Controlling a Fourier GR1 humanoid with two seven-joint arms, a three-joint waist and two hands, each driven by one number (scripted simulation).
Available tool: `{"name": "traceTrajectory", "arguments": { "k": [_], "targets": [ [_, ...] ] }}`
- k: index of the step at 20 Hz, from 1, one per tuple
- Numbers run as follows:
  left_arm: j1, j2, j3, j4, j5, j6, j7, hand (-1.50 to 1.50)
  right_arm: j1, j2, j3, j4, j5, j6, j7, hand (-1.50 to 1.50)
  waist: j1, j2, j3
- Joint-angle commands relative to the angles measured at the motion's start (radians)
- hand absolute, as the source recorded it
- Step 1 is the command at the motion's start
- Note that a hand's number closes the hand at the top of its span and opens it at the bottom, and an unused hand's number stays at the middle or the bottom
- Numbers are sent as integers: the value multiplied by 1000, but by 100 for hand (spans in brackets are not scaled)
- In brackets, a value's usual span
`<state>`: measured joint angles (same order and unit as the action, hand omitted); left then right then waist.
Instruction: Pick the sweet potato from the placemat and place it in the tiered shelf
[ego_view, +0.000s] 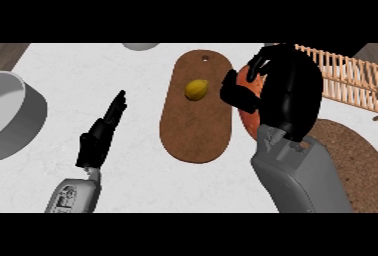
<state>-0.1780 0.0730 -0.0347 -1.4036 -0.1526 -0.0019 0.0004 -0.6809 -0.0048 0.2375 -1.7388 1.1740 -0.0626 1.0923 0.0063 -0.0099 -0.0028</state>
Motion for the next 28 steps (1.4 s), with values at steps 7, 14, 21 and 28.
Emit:
{"name": "traceTrajectory", "arguments": {
  "k": [7,14,21,28],
  "targets": [
    [26,-27,-29,-64,-14,16,28,0,-209,-27,-120,-47,212,201,163,150,-8,3,2],
    [11,25,23,-4,20,-36,-2,0,-319,-52,-247,-6,234,251,99,150,-9,7,2],
    [-1,-11,-3,-16,-6,-3,12,0,-376,-167,-370,89,238,228,-19,150,-7,9,2],
    [1,-23,-12,-72,-16,11,60,0,-452,-267,-414,234,217,211,-117,150,-1,9,3]
  ]
}}
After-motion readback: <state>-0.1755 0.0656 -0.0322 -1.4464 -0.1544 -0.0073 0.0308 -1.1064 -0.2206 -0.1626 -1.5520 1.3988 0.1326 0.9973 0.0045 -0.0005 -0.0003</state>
